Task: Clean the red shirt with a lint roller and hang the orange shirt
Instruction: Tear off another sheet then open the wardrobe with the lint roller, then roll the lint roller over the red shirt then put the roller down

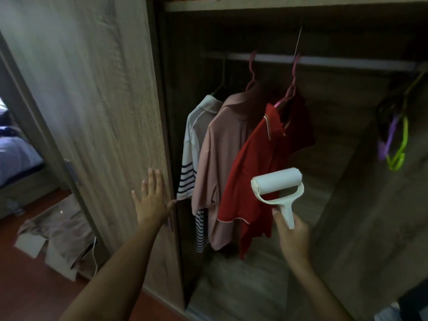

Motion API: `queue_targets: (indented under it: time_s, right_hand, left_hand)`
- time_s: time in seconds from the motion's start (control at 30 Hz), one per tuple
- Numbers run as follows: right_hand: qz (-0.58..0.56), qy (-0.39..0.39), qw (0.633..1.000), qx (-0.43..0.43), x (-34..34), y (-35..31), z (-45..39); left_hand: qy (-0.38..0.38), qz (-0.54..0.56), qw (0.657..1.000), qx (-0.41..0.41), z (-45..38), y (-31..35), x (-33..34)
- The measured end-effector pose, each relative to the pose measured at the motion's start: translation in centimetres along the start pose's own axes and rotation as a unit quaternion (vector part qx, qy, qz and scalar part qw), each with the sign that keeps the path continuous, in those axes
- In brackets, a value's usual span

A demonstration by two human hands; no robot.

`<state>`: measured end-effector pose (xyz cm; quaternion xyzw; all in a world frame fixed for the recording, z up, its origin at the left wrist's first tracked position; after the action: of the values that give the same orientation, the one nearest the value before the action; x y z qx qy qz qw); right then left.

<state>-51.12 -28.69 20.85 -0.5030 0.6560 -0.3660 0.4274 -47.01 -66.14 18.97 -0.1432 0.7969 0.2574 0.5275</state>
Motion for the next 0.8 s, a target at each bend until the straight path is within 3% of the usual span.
queue_targets:
  time_s: [0.53,0.6,0.7,0.73,0.8]
  right_hand:
    - [-0.016,-0.073,0.997,-0.017,-1.4,-1.0,-5.4]
    - [-0.023,-0.071,0.997,-0.014,-1.2,-1.0,-5.7]
    - [-0.055,-0.068,0.996,-0.011,-0.7,-1.5,-5.9]
    - [-0.074,-0.069,0.995,-0.002,-0.6,-1.6,-6.0]
    - [-0.102,-0.073,0.992,0.009,-0.3,-1.7,-6.3]
  left_hand:
    - [-0.08,0.024,0.988,-0.127,-0.5,1.7,-3.5]
    - [0.005,0.066,0.994,-0.083,0.1,4.5,-4.8]
    - [0.205,0.129,0.964,0.113,2.3,11.7,-7.3]
    - [0.219,0.148,0.951,0.159,2.9,14.1,-7.6]
    - [0.159,0.183,0.954,0.178,3.6,17.6,-7.0]
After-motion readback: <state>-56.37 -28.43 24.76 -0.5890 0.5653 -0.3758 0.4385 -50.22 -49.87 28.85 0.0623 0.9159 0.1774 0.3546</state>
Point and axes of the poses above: each hand's wrist, its own z-axis away from the middle knuckle, its own x-axis out of the palm, y = z × x, the point moved 4 cm from there along -z, towards the middle knuckle, and after that the axes turned 2 degrees about -x, right-handed, at the moved point
